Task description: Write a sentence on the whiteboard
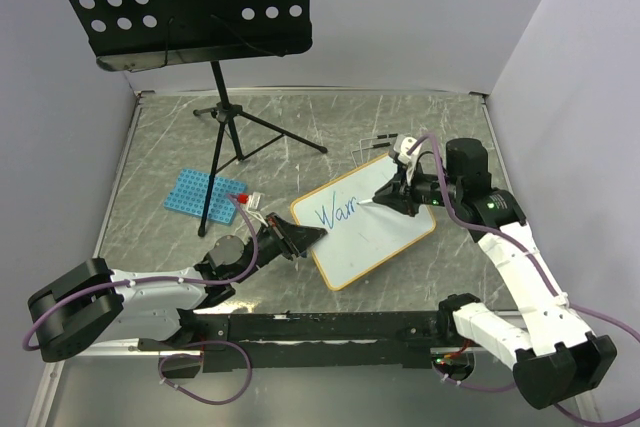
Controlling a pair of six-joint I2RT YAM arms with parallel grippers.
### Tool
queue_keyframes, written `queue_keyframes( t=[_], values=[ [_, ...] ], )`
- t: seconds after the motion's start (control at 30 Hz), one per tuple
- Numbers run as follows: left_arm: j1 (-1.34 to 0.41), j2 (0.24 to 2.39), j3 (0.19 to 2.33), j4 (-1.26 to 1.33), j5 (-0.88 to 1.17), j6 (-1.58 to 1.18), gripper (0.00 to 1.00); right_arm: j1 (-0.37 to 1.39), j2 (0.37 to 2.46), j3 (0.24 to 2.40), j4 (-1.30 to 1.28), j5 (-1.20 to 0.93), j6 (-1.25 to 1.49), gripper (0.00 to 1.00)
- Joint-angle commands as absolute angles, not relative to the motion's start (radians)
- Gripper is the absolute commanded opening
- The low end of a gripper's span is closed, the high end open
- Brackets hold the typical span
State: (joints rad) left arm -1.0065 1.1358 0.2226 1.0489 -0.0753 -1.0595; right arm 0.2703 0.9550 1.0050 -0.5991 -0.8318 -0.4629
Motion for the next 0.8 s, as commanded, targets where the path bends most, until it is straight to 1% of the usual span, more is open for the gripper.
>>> queue_keyframes(
  t=[0.0, 0.77],
  values=[
    [-1.006, 1.098, 0.242, 1.235, -0.066, -1.077, 0.01, 0.264, 0.927, 0.988, -0.63, -0.851, -0.5, 0.0],
    [-1.006, 1.106, 0.253, 1.236, -0.057, -1.075, 0.01, 0.264, 0.997, 1.049, -0.515, -0.818, -0.419, 0.0]
  ],
)
